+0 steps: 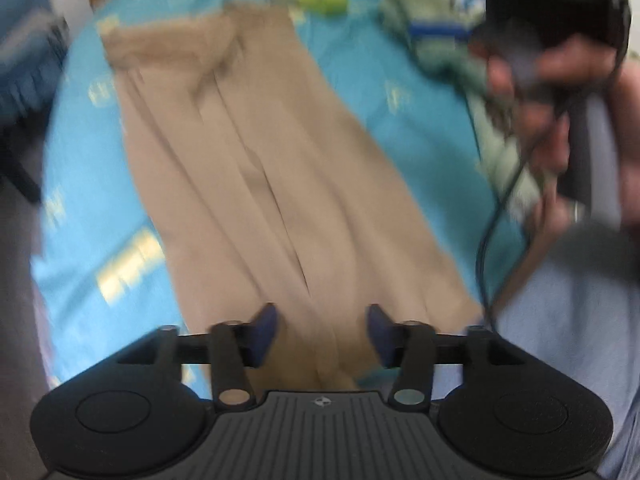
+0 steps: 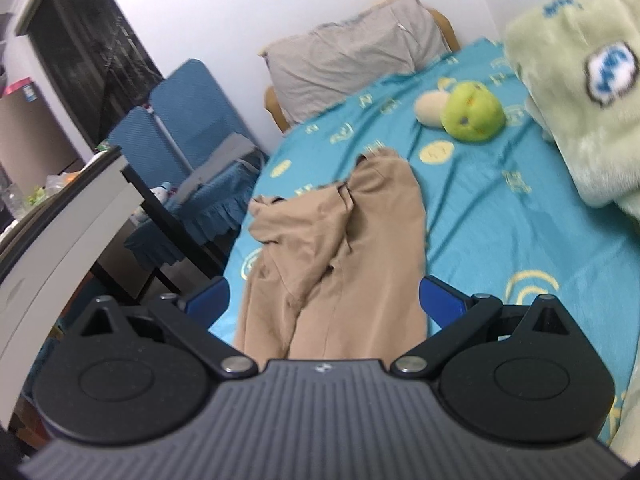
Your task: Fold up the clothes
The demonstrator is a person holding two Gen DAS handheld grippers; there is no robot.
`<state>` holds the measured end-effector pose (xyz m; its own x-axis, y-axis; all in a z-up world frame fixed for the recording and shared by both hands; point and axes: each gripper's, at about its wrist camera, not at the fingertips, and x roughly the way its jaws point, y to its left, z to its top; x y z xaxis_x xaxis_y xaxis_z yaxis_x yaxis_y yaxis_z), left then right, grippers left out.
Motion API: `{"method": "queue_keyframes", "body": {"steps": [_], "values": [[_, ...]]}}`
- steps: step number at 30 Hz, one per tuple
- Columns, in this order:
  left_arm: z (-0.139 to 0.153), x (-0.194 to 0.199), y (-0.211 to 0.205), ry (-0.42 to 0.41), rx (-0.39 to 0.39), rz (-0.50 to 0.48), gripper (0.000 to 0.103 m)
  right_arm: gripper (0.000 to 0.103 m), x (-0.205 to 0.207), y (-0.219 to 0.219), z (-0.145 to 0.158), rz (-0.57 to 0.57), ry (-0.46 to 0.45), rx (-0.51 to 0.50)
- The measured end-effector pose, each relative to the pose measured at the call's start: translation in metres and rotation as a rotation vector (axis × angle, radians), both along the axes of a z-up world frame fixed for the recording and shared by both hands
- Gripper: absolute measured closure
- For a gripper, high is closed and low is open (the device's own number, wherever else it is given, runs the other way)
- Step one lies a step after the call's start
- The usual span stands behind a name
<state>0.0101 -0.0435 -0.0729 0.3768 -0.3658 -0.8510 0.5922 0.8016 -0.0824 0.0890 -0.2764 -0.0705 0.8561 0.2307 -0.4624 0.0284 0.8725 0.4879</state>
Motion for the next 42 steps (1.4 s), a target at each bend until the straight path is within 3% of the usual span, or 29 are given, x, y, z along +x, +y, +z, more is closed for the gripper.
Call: {"method": "queue_keyframes", "body": {"steps": [4, 10, 13, 15, 21, 26, 29, 35, 37, 39, 40, 42], "values": [[0.021, 0.017, -0.007, -0.199, -0.046, 0.073, 0.028, 0.000, -0.003, 0.001, 0.006, -0.005, -0.040, -0.013], [0.021, 0.058, -0.018, -0.333, -0.176, 0.203, 0.020, 0.001, -0.003, -0.001, 0.004, 0.000, -0.059, -0.002], [0.001, 0.069, -0.008, -0.342, -0.230, 0.283, 0.020, 0.005, 0.008, 0.001, 0.000, 0.032, -0.054, 0.020], [-0.011, 0.077, -0.002, -0.344, -0.231, 0.313, 0.020, 0.016, 0.029, 0.003, -0.001, 0.057, -0.031, 0.035], [-0.029, 0.099, 0.008, -0.358, -0.233, 0.331, 0.020, 0.030, 0.141, 0.007, -0.023, 0.063, 0.063, 0.058], [-0.037, 0.112, 0.025, -0.353, -0.300, 0.373, 0.020, 0.031, 0.232, 0.012, -0.051, 0.048, 0.080, 0.046], [-0.044, 0.122, 0.034, -0.352, -0.317, 0.414, 0.020, 0.038, 0.274, 0.012, -0.066, 0.040, 0.078, 0.060], [-0.061, 0.138, 0.043, -0.283, -0.371, 0.449, 0.020, 0.038, 0.324, 0.017, -0.089, 0.032, 0.133, -0.004], [-0.064, 0.139, 0.043, -0.276, -0.369, 0.450, 0.020, 0.046, 0.331, 0.020, -0.097, 0.041, 0.160, -0.041], [-0.064, 0.138, 0.042, -0.281, -0.363, 0.448, 0.020, 0.083, 0.329, 0.021, -0.102, 0.060, 0.167, -0.049], [-0.064, 0.137, 0.042, -0.286, -0.358, 0.446, 0.020, 0.090, 0.327, 0.022, -0.103, 0.066, 0.161, -0.055], [-0.062, 0.135, 0.041, -0.297, -0.347, 0.445, 0.020, 0.093, 0.316, 0.023, -0.094, 0.041, 0.096, -0.072]]}}
